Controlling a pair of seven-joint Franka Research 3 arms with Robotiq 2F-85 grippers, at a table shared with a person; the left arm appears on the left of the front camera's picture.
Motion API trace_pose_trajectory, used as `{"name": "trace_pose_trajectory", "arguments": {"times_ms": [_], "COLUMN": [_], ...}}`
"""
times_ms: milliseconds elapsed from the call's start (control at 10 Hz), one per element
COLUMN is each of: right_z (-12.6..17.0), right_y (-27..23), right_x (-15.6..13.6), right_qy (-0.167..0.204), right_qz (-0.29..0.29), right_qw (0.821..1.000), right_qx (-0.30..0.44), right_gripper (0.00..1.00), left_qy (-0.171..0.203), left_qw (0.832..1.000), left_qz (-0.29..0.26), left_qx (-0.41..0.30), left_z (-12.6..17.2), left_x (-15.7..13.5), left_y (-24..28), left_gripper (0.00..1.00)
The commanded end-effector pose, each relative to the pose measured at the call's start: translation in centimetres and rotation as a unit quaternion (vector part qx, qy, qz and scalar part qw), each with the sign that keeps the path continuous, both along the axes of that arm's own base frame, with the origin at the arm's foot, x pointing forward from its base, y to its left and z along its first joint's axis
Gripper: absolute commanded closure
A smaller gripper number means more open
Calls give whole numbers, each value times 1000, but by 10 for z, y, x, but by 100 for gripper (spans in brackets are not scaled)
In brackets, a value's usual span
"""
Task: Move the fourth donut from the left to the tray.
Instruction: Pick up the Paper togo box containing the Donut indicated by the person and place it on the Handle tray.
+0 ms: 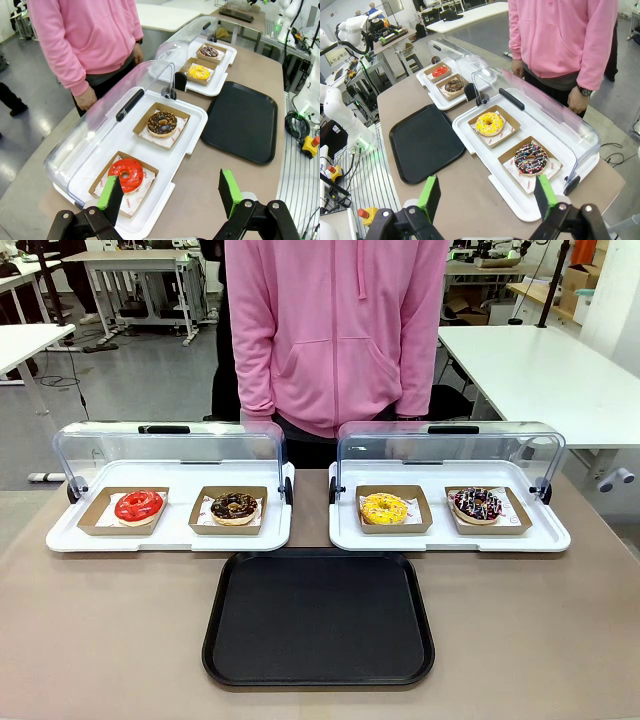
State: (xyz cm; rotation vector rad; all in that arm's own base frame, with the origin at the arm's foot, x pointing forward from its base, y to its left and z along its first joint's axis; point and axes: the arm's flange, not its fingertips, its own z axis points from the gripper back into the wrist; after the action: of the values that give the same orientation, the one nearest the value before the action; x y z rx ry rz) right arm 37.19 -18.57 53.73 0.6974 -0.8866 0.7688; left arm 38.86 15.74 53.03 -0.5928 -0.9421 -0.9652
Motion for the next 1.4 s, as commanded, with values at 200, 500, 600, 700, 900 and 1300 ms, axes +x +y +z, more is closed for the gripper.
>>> {"name": "trace_pose_trajectory", "arguments": {"times_ms": [200,500,600,700,900,1300], "right_z": [2,2,2,2,2,2], "right_y": [0,0,0,0,0,0], "right_x": [4,4,4,4,4,4], "right_qy": [-16,-16,-16,-16,-16,-16], "right_qz": [3,3,3,3,3,3], "right_qw": [1000,1000,1000,1000,1000,1000], "right_qx": [7,7,7,7,7,7], "right_gripper": [0,0,0,0,0,0], "left_qy": [-5,-5,-5,-5,-5,-5], "left_qw": [1000,1000,1000,1000,1000,1000], "left_qz": [-2,-2,-2,-2,-2,-2], "left_qx": [-8,-8,-8,-8,-8,-8], "left_z": [2,2,2,2,2,2], "left_x": [1,1,1,1,1,1], "left_y": [0,0,0,0,0,0], "left_gripper": [0,0,0,0,0,0]}}
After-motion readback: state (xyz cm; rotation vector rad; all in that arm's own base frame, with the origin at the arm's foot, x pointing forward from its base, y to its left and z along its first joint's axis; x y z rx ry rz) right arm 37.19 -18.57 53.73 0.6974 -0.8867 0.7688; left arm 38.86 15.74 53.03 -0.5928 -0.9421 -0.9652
